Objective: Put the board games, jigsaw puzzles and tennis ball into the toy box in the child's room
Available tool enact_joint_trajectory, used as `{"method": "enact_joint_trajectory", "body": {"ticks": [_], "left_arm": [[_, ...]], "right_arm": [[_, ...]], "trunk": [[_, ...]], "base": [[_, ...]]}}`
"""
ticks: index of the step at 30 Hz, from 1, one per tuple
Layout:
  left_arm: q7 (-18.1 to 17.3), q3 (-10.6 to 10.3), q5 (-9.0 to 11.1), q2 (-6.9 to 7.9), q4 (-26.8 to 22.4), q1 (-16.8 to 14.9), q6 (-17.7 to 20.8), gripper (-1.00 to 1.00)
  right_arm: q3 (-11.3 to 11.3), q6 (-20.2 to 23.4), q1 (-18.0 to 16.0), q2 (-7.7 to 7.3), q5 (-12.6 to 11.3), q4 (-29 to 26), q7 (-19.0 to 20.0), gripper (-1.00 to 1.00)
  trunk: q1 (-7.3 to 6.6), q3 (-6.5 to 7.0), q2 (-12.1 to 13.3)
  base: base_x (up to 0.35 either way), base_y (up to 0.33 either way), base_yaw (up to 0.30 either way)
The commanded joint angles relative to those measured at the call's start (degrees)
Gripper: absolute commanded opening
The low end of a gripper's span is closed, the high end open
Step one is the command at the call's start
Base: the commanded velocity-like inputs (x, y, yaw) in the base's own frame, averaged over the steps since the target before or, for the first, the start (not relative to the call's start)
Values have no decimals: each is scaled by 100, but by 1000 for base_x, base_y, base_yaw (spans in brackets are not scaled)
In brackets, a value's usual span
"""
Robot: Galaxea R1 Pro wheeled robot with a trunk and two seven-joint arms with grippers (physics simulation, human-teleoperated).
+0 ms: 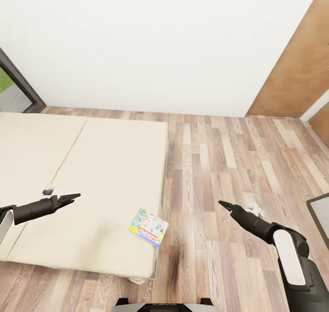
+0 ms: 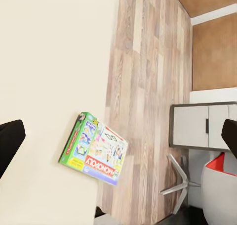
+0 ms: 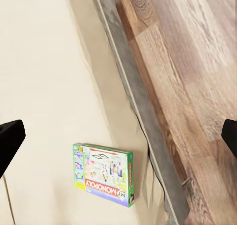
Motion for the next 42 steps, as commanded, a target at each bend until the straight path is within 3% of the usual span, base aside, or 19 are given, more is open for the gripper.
{"method": "enact_joint_trajectory", "body": {"ticks": [1, 42], "left_arm": [[-11, 3, 16, 0, 1, -3, 49, 100], [-11, -1, 16, -61, 1, -1, 48, 100]], "right_arm": [[-10, 32, -5, 0, 45, 4, 49, 100], [-6, 23, -5, 52, 68, 27, 49, 100]], "trunk": [[3, 2, -9], [3, 338, -9]], "base": [[0, 0, -111], [0, 0, -8]]}}
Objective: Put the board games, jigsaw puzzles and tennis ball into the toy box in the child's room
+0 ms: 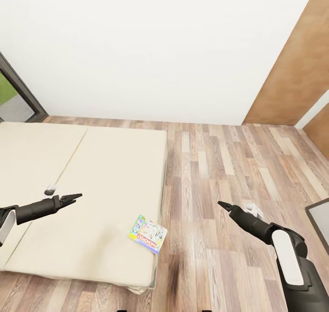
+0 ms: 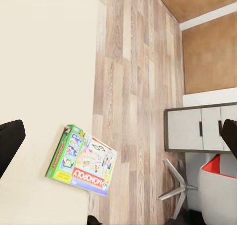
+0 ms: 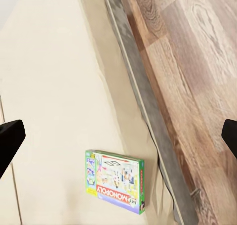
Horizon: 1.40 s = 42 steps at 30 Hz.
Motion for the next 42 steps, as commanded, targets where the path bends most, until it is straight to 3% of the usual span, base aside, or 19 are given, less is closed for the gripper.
{"method": "enact_joint_trajectory", "body": {"ticks": [1, 42], "left_arm": [[-11, 4, 15, -1, 2, -5, 49, 100], [-3, -3, 6, -79, 2, -1, 47, 100]], "right_arm": [[-9, 32, -4, 3, 49, 1, 49, 100], [-14, 32, -4, -16, 13, 7, 49, 100]], "trunk": [[3, 2, -9], [3, 387, -9]], "base": [[0, 0, 0], [0, 0, 0]]}}
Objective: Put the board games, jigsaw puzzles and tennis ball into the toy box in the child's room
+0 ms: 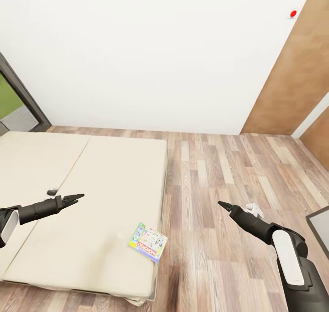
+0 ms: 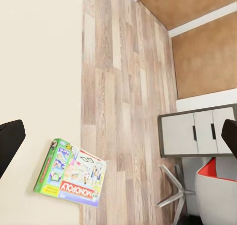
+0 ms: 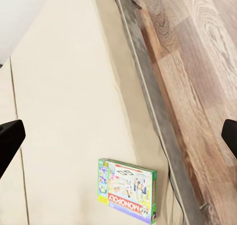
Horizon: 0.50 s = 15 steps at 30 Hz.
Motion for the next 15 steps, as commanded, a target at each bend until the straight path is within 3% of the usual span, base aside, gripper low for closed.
{"method": "enact_joint_trajectory", "body": {"ticks": [1, 15], "left_arm": [[-11, 3, 16, 0, 2, -5, 49, 100], [-13, 3, 17, -4, 2, -8, 47, 100]], "right_arm": [[-11, 32, -5, 0, 45, -2, 49, 100], [-11, 32, -5, 8, 57, -2, 49, 100]], "trunk": [[3, 1, -9], [3, 132, -9]], "base": [[0, 0, 0], [0, 0, 0]]}}
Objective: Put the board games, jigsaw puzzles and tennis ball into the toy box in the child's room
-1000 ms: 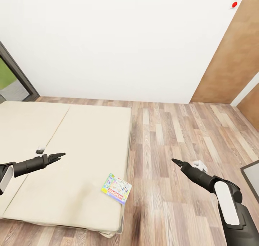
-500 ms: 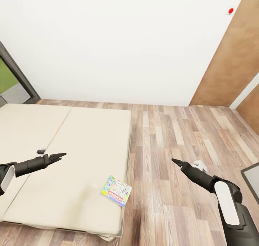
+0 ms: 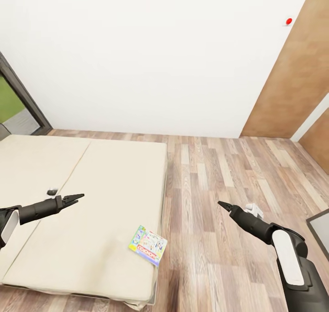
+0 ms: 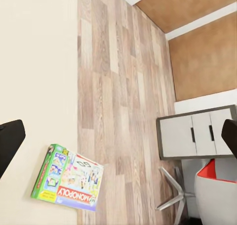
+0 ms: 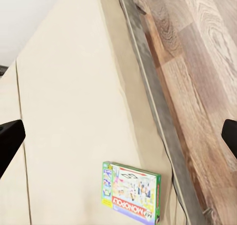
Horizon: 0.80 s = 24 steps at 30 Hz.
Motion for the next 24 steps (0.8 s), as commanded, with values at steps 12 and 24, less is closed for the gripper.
{"method": "enact_joint_trajectory", "body": {"ticks": [12, 24], "left_arm": [[-9, 3, 17, 1, 1, -3, 49, 100], [-10, 3, 12, -7, 1, 1, 52, 100]], "right_arm": [[-11, 32, -5, -11, 44, -2, 49, 100], [-33, 32, -5, -45, 25, 98, 54, 100]], "trunk": [[3, 104, -10], [3, 217, -10]], "base": [[0, 0, 0], [0, 0, 0]]}}
